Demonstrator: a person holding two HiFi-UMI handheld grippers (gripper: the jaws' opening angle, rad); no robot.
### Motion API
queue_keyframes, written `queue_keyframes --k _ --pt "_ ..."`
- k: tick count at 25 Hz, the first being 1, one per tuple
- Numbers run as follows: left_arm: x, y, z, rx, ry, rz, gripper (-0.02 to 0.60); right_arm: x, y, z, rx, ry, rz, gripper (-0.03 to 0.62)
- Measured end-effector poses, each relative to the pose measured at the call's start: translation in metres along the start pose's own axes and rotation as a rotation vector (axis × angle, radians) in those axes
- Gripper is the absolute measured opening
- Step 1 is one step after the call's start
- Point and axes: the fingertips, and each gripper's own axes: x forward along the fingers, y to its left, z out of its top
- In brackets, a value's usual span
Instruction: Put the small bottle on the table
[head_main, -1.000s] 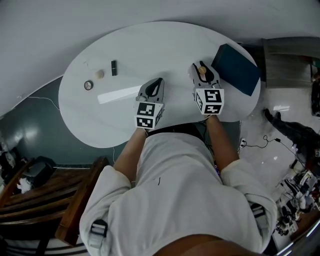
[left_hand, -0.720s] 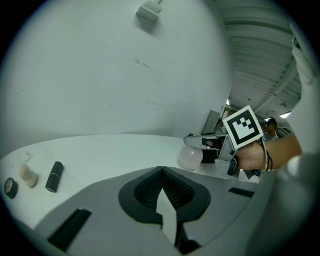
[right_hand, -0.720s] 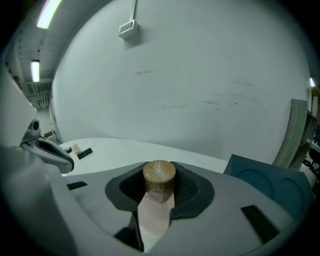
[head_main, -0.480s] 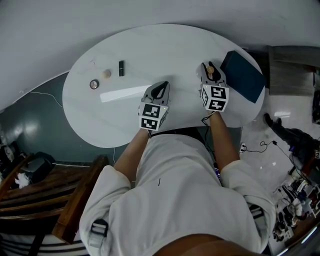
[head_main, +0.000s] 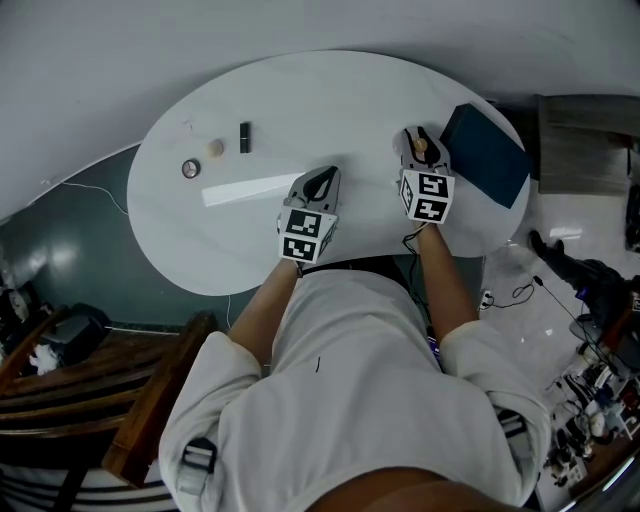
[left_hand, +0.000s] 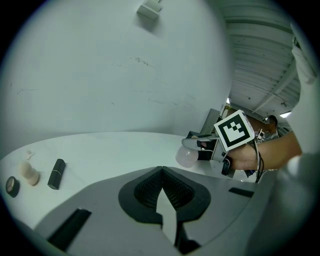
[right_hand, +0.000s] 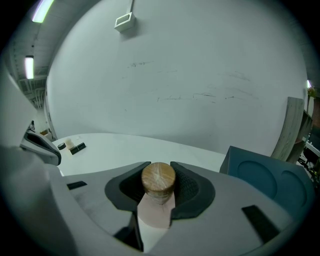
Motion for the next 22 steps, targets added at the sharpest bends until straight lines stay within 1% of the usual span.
queue_keyframes --k 3,5,9,14,17,22 --pt "0.0 -0.004 -0.001 0.006 0.003 -0.004 0.012 0.001 0.001 0.0 -0.006 0.013 -0.006 0.124" --pt "-0.001 -0.008 0.0 0.008 0.005 -0.007 0.012 -0.002 0.002 0.001 -0.012 0.015 -0.005 0.14" --pt "-0.003 -0.015 0.0 0.005 0.003 -0.005 0.012 -0.013 0.004 -0.003 0.01 0.009 0.015 0.183" --pt "-0.009 -0.021 -0.007 -0.016 -0.003 0.012 0.012 -0.031 0.009 -0.011 0.026 0.0 0.044 0.201" --pt "-0.014 -0.026 -0.011 -0.022 -0.002 0.019 0.012 -0.041 0.006 -0.016 0.035 -0.006 0.04 0.201" --pt "-0.021 -0.033 -0.016 -0.038 -0.013 0.039 0.012 -0.054 0.009 -0.023 0.026 -0.005 0.064 0.199"
